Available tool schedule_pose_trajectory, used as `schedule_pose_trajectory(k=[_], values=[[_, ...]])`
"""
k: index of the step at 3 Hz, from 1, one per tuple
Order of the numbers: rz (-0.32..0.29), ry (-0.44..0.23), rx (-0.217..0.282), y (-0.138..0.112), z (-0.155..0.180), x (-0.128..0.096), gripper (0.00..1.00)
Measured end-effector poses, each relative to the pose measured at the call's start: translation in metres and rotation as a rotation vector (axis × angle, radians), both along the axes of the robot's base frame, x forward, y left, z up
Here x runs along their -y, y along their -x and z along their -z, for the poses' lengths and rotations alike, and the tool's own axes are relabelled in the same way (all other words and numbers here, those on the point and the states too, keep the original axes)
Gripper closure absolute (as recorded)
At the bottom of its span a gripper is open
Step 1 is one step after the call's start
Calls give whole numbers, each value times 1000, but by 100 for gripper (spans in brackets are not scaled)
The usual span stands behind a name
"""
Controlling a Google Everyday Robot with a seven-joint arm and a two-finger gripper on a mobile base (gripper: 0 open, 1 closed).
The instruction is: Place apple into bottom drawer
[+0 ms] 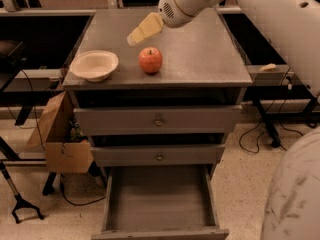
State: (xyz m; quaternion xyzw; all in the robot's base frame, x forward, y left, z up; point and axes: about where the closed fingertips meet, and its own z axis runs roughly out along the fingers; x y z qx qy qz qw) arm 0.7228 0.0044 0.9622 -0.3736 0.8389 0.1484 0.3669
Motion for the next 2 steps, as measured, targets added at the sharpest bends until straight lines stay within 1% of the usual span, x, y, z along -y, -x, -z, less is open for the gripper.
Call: schedule_pose_trajectory(k=[1,2], values=[[-20,-18,-21,-1,6,-4,0],[-27,-65,-89,4,39,-12,0]])
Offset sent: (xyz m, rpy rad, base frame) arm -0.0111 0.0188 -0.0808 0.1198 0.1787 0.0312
